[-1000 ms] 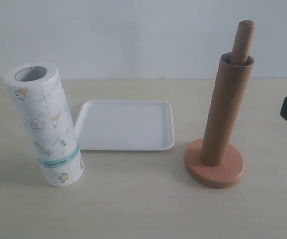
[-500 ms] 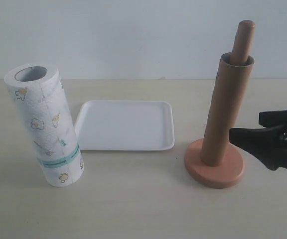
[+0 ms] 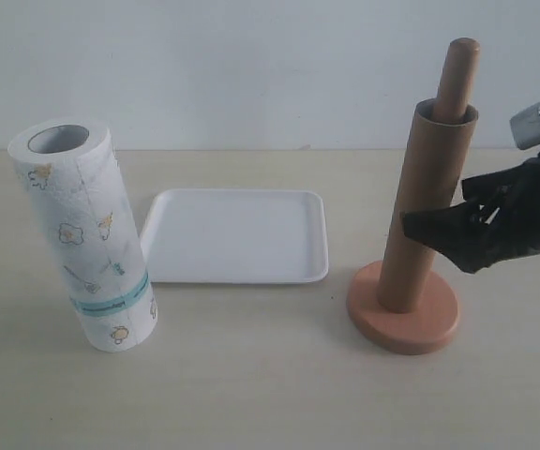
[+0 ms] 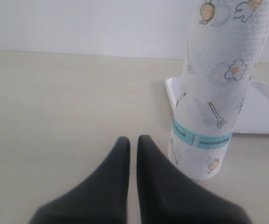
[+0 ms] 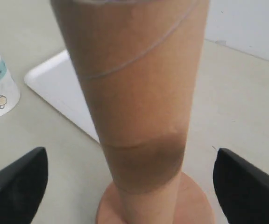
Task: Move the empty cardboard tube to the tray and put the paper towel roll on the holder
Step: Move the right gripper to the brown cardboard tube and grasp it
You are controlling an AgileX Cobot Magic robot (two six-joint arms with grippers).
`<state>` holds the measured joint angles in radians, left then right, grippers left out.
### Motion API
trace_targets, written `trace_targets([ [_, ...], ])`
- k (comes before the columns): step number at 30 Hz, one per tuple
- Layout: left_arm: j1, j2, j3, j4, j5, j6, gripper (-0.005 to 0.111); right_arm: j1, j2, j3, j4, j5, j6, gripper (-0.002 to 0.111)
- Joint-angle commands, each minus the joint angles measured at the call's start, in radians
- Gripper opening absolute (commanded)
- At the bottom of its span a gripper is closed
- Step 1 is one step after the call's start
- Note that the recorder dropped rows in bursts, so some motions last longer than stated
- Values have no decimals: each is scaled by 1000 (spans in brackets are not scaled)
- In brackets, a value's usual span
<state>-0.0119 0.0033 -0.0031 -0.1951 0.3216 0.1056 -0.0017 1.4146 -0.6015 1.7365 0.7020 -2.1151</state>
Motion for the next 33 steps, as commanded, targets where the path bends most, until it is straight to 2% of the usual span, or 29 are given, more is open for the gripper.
trace_targets([
  [1,2,-3,3,-3,-8,-8,5,2,-6,-30,8,35,-9,89],
  [15,2,-3,3,-3,-8,-8,5,2,117,-122,8,114,-9,88],
  [17,2,-3,3,-3,-8,-8,5,2,117,-122,8,114,-9,79],
  [19,2,-3,3,-3,-8,-8,5,2,117,-122,8,114,-5,63],
  [21,2,-3,3,-3,-8,-8,5,2,117,-122,8,117,9,40],
  [22,2,-3,3,-3,-8,-8,5,2,117,-122,8,118,21,35],
  [26,2,-3,3,-3,-8,-8,5,2,117,-122,8,128,60,25],
  [33,2,-3,3,-3,-8,-8,5,2,117,-122,8,128,67,24],
])
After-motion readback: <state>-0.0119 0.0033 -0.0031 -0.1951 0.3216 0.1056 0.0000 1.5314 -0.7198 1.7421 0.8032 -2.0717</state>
